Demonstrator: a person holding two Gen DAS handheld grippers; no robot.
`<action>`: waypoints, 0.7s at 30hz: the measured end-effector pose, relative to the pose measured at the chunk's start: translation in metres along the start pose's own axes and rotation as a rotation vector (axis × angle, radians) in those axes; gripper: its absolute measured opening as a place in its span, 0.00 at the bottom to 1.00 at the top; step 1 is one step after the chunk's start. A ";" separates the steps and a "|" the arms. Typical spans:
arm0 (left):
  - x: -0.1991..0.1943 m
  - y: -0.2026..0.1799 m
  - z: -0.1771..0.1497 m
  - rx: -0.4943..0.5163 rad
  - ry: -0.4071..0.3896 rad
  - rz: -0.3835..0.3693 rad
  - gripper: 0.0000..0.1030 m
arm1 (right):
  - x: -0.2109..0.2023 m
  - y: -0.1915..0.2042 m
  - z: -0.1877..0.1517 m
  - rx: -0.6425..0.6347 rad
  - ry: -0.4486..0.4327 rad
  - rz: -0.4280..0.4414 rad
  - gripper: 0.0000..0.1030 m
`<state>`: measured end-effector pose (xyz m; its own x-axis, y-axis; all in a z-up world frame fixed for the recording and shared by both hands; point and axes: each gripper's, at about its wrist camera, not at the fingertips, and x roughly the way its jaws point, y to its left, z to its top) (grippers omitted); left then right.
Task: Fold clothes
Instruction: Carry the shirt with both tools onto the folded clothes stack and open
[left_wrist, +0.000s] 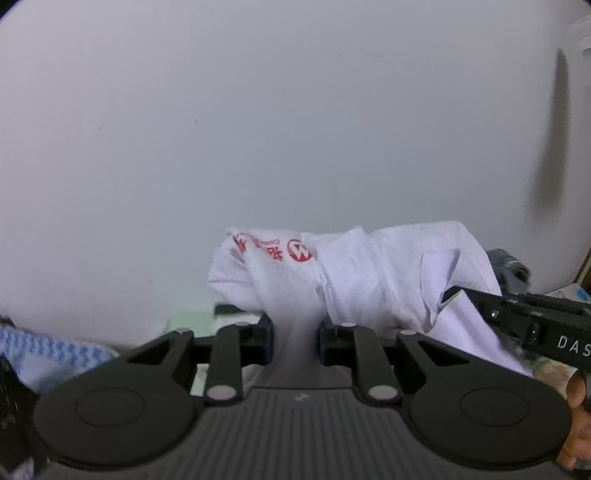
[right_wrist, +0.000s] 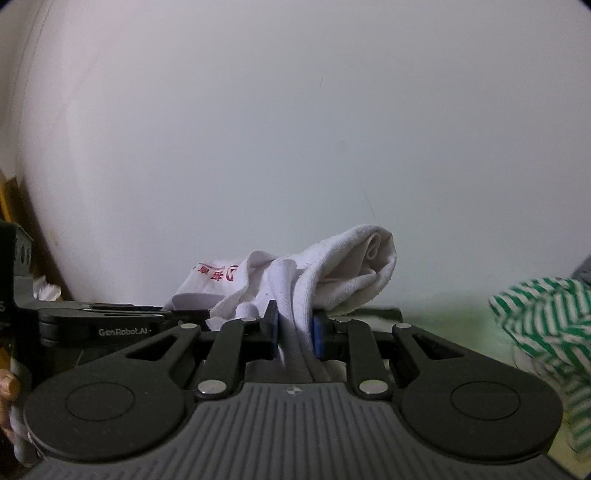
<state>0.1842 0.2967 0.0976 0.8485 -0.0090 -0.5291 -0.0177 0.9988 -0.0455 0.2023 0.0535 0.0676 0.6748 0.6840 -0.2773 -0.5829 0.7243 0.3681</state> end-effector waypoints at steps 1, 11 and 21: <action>0.007 0.003 0.001 0.004 0.004 0.005 0.16 | 0.009 -0.003 0.000 0.020 -0.004 -0.006 0.18; 0.076 0.028 -0.017 -0.011 0.080 0.069 0.20 | 0.071 -0.019 -0.022 0.058 0.026 -0.079 0.18; 0.105 0.054 -0.028 -0.048 0.095 0.103 0.66 | 0.087 -0.025 -0.054 -0.033 0.129 -0.215 0.30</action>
<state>0.2575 0.3484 0.0154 0.7869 0.0863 -0.6110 -0.1292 0.9913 -0.0263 0.2512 0.0991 -0.0133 0.7231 0.5173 -0.4577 -0.4480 0.8556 0.2594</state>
